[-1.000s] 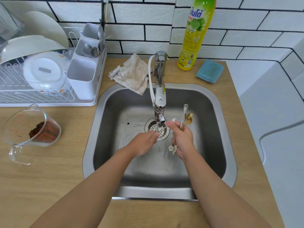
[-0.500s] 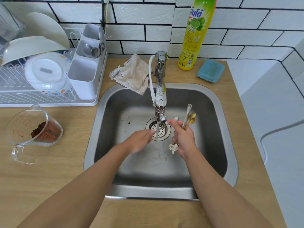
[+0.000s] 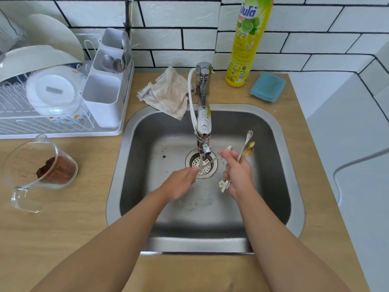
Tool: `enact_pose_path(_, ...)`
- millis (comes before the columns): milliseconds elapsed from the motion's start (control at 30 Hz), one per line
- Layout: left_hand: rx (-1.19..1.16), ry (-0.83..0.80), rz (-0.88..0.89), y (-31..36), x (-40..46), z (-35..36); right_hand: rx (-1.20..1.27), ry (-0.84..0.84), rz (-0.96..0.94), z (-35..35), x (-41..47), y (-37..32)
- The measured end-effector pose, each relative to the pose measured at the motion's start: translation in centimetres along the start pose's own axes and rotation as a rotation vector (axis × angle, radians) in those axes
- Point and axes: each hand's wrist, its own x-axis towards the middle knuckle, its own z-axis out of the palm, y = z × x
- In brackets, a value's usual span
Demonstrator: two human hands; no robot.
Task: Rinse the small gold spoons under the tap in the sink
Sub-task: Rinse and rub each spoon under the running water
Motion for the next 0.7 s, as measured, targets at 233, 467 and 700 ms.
enact_pose_path(233, 0.006, 0.076, 0.21, 6.1, 1.7, 0.6, 0.013, -0.044, 0.023, 0.0, -0.2, 0.1)
enact_pose_path(467, 0.044, 0.019, -0.061, -1.1, -0.1, -0.4, 0.215, 0.183, -0.017, -1.4, 0.8, -1.1)
enact_pose_path(700, 0.005, 0.305, -0.03, 0.1, 1.1, 0.6, 0.284, 0.18, 0.045, -1.4, 0.8, -0.7)
